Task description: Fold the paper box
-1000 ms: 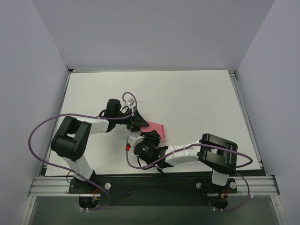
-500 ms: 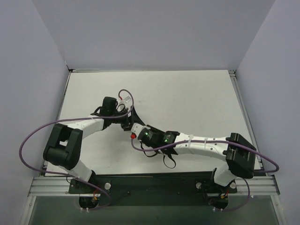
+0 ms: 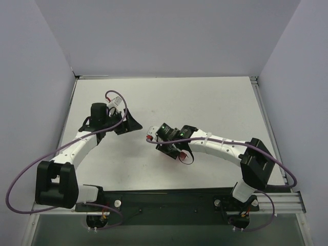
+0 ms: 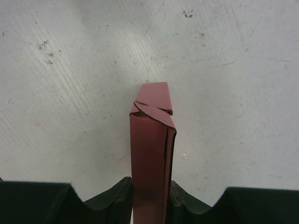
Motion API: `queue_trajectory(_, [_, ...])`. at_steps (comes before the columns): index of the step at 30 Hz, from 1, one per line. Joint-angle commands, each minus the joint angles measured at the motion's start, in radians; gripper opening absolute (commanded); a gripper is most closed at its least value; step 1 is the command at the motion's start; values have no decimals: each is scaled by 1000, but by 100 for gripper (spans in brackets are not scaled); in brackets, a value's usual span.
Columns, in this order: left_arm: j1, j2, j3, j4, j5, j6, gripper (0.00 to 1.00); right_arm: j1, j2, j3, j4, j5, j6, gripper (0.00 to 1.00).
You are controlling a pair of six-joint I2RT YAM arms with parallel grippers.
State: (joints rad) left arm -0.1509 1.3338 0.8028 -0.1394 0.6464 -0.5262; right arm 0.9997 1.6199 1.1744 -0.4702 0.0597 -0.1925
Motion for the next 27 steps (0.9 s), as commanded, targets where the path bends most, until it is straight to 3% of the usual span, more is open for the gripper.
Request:
queue_trajectory(1, [-33,-105,13,-34,-68,109,82,-45,40,47,-47,-168,-39,15])
queue_trajectory(5, [-143,-209,-8,-89,-217,202,81,-70,57,45,-21,-204,-39,17])
queue_trajectory(9, [-202,-306,-46,-80,-341,164,80,-69,43,24,15,-196,-33,31])
queue_trajectory(11, [-211,-330,-68,-39,-352,115,79,-69,35,16,27,-186,-28,36])
queue_trajectory(15, [-233,-358,-128,32,-358,71,79,-70,28,10,36,-166,-19,58])
queue_trajectory(18, [-259,-343,-149,78,-350,61,79,-70,14,-5,53,-156,-12,66])
queue_trajectory(27, [-326,-321,-189,205,-384,68,79,-67,-35,-51,84,-124,10,68])
